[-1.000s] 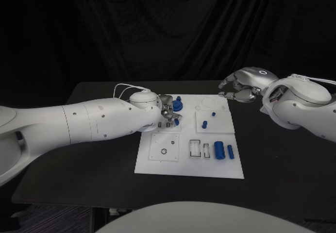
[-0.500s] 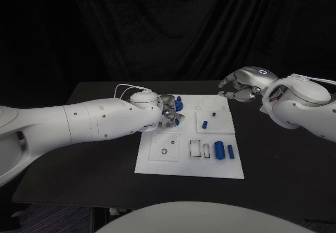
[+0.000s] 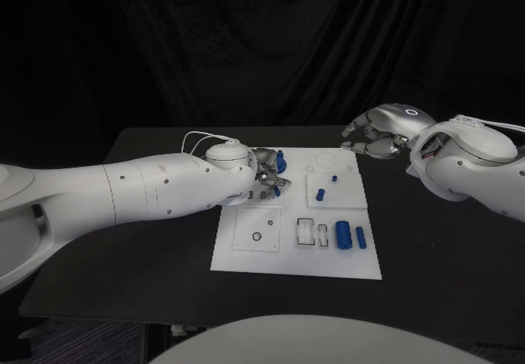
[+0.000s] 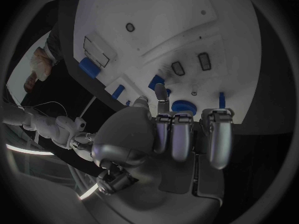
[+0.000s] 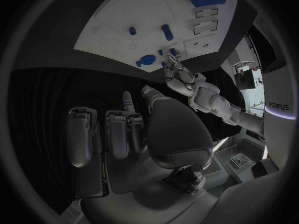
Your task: Assemble the parts on the task board
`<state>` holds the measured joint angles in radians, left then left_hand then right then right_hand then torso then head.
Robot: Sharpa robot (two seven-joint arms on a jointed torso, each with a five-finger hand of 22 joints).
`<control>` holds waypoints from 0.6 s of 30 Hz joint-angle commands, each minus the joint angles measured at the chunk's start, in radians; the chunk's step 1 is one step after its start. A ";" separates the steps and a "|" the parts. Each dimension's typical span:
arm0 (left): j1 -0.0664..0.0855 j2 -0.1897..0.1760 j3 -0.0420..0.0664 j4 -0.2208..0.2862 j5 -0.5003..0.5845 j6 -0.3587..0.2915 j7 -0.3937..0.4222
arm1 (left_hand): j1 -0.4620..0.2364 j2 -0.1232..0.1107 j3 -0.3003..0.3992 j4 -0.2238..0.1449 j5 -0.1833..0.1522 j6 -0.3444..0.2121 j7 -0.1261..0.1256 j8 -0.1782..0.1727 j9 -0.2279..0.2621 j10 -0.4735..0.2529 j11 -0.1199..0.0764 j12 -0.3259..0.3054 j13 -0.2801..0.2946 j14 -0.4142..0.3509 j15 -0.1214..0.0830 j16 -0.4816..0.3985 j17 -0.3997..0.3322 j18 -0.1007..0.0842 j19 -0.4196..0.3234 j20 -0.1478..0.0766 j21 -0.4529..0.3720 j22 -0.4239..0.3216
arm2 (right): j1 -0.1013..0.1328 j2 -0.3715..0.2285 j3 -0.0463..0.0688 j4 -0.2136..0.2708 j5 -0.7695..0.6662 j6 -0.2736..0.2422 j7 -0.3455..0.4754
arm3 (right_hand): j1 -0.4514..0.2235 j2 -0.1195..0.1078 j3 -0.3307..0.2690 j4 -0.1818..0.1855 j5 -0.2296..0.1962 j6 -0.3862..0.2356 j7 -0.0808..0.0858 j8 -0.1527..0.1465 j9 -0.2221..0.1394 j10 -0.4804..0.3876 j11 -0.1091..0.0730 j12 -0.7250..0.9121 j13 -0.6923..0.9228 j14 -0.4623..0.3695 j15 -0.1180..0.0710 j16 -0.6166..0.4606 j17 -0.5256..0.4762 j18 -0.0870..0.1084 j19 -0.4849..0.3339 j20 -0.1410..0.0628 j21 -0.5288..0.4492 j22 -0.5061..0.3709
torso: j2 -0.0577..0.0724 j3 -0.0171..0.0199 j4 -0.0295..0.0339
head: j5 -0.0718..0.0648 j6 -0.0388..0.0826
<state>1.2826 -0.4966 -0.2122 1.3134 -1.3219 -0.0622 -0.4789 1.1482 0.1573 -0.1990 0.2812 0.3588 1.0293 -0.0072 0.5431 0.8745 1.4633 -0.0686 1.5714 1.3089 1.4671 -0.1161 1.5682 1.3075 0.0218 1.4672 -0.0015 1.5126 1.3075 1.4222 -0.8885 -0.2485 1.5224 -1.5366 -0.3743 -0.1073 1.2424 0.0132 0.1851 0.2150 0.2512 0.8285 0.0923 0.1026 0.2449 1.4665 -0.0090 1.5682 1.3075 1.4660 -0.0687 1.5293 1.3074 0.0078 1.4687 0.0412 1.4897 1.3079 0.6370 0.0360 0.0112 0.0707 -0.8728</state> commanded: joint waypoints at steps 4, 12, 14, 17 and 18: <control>-0.003 0.001 0.001 0.000 -0.005 0.002 0.019 | -0.008 -0.003 0.014 -0.003 -0.003 -0.001 -0.002 0.002 0.016 0.108 -0.006 -0.001 0.262 0.104 -0.006 0.003 0.263 0.007 0.034 -0.007 -0.004 0.152 | -0.002 -0.001 0.001 -0.001 -0.003 -0.024 -0.005 | 0.013 -0.001 0.006 -0.001 0.006 0.007 -0.002 -0.002 -0.002 0.104 0.004 0.003 0.263 0.091 0.002 0.005 0.208 0.013 0.060 0.004 0.003 0.235 | -0.001 -0.0006 -0.0002 | 0.001 0.000; -0.003 -0.004 0.001 0.006 -0.005 -0.074 0.067 | -0.015 -0.032 0.059 -0.003 -0.012 -0.050 -0.003 0.053 0.189 0.108 -0.008 -0.001 0.262 0.104 -0.008 0.003 0.263 0.007 0.035 -0.008 -0.008 0.154 | -0.002 -0.003 0.001 -0.004 -0.003 -0.020 -0.005 | 0.013 -0.001 0.006 -0.001 0.006 0.008 -0.002 -0.002 -0.002 0.104 0.004 0.003 0.263 0.091 0.002 0.005 0.208 0.013 0.060 0.004 0.004 0.236 | -0.001 -0.0018 0.0007 | -0.001 0.000; -0.004 -0.006 0.001 0.007 -0.005 -0.086 0.076 | -0.015 -0.038 0.068 -0.004 -0.014 -0.070 -0.001 0.059 0.223 0.108 -0.006 -0.001 0.262 0.104 -0.006 0.003 0.263 0.007 0.035 -0.007 -0.008 0.154 | -0.002 -0.004 0.001 -0.005 -0.003 -0.018 -0.006 | 0.013 -0.001 0.006 -0.001 0.006 0.008 -0.002 -0.002 -0.002 0.104 0.004 0.003 0.263 0.091 0.002 0.005 0.208 0.013 0.060 0.004 0.004 0.236 | -0.001 -0.0011 0.0005 | 0.000 0.000; -0.004 -0.008 0.001 0.008 -0.005 -0.092 0.083 | -0.012 -0.040 0.075 -0.006 -0.014 -0.077 0.000 0.063 0.241 0.108 -0.005 -0.001 0.262 0.104 -0.005 0.003 0.263 0.007 0.035 -0.007 -0.009 0.154 | -0.002 -0.004 0.001 -0.005 -0.003 -0.017 -0.006 | 0.013 -0.001 0.006 -0.001 0.006 0.008 -0.002 -0.002 -0.002 0.104 0.004 0.003 0.263 0.091 0.002 0.005 0.208 0.013 0.060 0.004 0.004 0.236 | -0.001 -0.0014 0.0015 | -0.001 0.000; -0.004 -0.009 0.001 0.008 -0.005 -0.093 0.085 | -0.012 -0.041 0.076 -0.006 -0.014 -0.079 0.000 0.063 0.244 0.108 -0.005 -0.001 0.262 0.104 -0.005 0.003 0.263 0.007 0.034 -0.006 -0.009 0.154 | -0.002 -0.004 0.001 -0.005 -0.003 -0.016 -0.006 | 0.013 -0.001 0.006 -0.001 0.006 0.008 -0.002 -0.002 -0.002 0.104 0.004 0.003 0.263 0.091 0.002 0.005 0.208 0.013 0.060 0.004 0.004 0.236 | -0.001 -0.0016 0.0016 | -0.001 0.000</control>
<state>1.2809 -0.5048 -0.2124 1.3193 -1.3223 -0.1166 -0.4354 1.1377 0.1274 -0.1274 0.2757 0.3501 0.9570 -0.0066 0.6003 1.1163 1.4674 -0.0725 1.5713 1.3085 1.4671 -0.1161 1.5682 1.3075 0.0218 1.4672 -0.0014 1.5085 1.3074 1.4222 -0.8914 -0.2485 1.5177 -1.5366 -0.3789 -0.1071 1.2463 0.0093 0.1851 0.2150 0.2511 0.8285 0.0923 0.1026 0.2441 1.4665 -0.0090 1.5682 1.3075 1.4661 -0.0687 1.5293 1.3074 0.0078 1.4688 0.0412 1.4897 1.3077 0.6360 0.0345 0.0119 0.0705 -0.8728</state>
